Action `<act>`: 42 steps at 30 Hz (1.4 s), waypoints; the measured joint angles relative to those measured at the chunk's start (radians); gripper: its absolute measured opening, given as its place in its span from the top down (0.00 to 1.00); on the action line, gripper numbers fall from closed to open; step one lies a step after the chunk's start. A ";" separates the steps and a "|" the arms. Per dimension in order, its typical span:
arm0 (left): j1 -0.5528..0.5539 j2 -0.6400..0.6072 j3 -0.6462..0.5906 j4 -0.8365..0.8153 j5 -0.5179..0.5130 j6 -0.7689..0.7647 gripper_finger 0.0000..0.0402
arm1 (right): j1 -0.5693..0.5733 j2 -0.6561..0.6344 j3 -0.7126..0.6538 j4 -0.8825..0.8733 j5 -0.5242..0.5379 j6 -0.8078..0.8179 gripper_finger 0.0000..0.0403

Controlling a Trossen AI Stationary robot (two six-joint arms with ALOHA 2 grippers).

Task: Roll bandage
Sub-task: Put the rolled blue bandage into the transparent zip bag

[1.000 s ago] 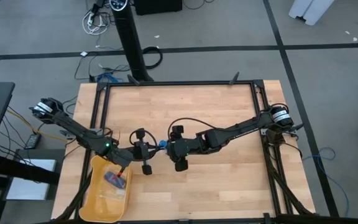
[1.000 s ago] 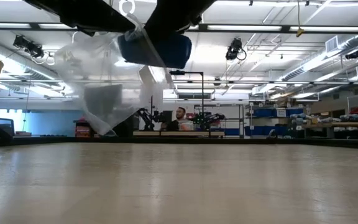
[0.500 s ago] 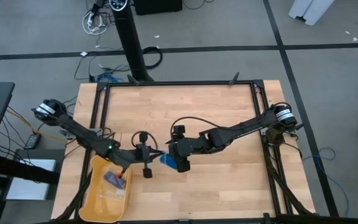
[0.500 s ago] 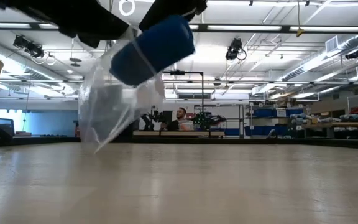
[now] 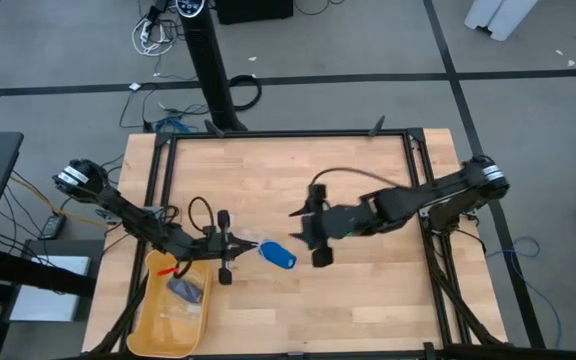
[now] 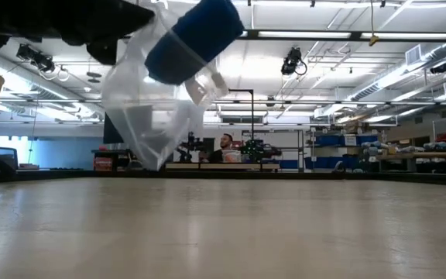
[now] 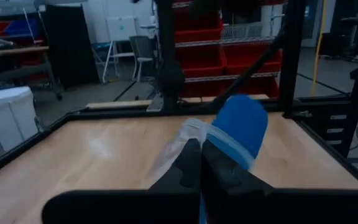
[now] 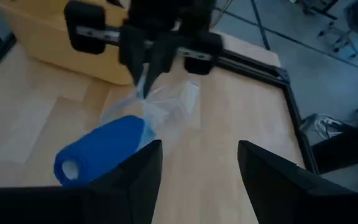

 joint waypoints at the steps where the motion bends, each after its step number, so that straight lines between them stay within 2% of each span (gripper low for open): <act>1: -0.003 0.000 0.008 0.001 0.000 0.015 1.00 | 0.000 -0.025 -0.007 -0.013 -0.005 0.009 0.48; 4: -0.009 0.000 0.036 0.001 0.001 0.063 1.00 | 0.016 -0.101 -0.092 0.017 -0.066 -0.011 0.48; 7: -0.014 -0.008 0.062 -0.003 0.000 0.106 1.00 | 0.045 -0.159 -0.265 0.174 -0.106 -0.027 0.49; 11: -0.017 -0.021 0.086 -0.010 -0.004 0.150 1.00 | 0.085 -0.206 -0.566 0.616 -0.101 -0.042 0.50; 15: -0.017 -0.050 0.113 -0.006 -0.018 0.181 1.00 | 0.128 -0.131 -0.798 1.170 -0.041 -0.050 0.51; 18: -0.017 -0.068 0.134 -0.005 -0.025 0.209 1.00 | 0.160 -0.031 -0.871 1.467 0.032 -0.086 0.53; 21: -0.017 -0.075 0.153 -0.004 -0.027 0.233 1.00 | 0.175 0.068 -0.865 1.643 0.101 -0.129 0.54; 26: -0.017 -0.075 0.161 -0.006 -0.027 0.252 1.00 | 0.173 0.179 -0.771 1.700 0.143 -0.198 0.56; 29: -0.018 -0.075 0.162 -0.006 -0.027 0.252 1.00 | 0.172 0.213 -0.713 1.701 0.203 -0.258 0.62; 32: -0.018 -0.075 0.162 -0.004 -0.027 0.252 1.00 | 0.172 0.233 -0.683 1.699 0.225 -0.286 0.72; 37: -0.025 -0.075 0.162 0.001 -0.028 0.255 1.00 | 0.194 0.220 -0.689 1.697 0.306 -0.309 0.95; 42: -0.030 -0.075 0.162 -0.001 -0.027 0.257 1.00 | 0.234 0.162 -0.694 1.692 0.341 -0.340 0.91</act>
